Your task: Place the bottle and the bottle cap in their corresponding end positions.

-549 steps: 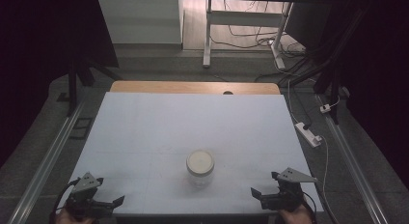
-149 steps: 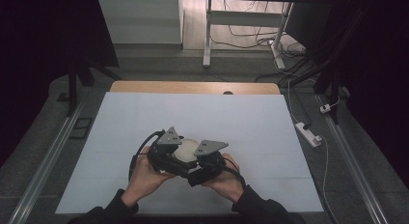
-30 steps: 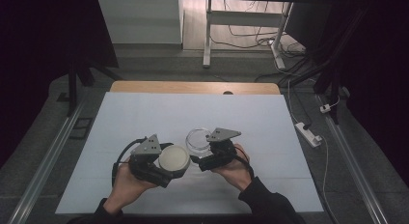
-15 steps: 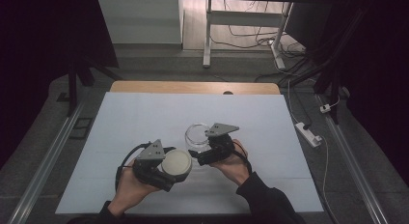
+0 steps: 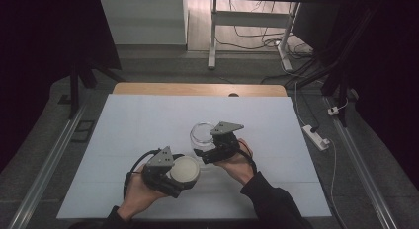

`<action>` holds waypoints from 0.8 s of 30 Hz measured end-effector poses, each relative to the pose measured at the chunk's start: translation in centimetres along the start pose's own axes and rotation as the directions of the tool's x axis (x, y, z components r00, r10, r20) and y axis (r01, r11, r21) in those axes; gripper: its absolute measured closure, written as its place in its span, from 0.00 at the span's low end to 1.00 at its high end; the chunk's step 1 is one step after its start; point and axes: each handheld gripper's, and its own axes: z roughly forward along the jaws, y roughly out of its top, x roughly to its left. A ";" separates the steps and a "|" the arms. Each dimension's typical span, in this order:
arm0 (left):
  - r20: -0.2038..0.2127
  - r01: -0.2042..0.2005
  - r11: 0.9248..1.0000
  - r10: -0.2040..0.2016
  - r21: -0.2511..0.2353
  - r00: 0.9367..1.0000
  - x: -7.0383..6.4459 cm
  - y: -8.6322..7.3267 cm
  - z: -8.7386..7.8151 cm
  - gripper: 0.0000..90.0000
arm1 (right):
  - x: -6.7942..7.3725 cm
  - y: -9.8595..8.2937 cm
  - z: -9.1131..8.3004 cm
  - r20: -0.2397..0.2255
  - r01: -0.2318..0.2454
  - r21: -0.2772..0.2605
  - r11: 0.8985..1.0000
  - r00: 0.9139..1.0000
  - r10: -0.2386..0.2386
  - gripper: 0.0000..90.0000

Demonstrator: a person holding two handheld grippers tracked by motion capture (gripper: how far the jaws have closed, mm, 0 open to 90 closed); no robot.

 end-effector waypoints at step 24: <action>-0.007 -0.053 0.998 0.053 0.019 0.999 0.1 -0.7 3.2 0.09 | -2.1 0.9 2.2 0.020 -0.016 0.004 1.000 1.000 0.016 0.08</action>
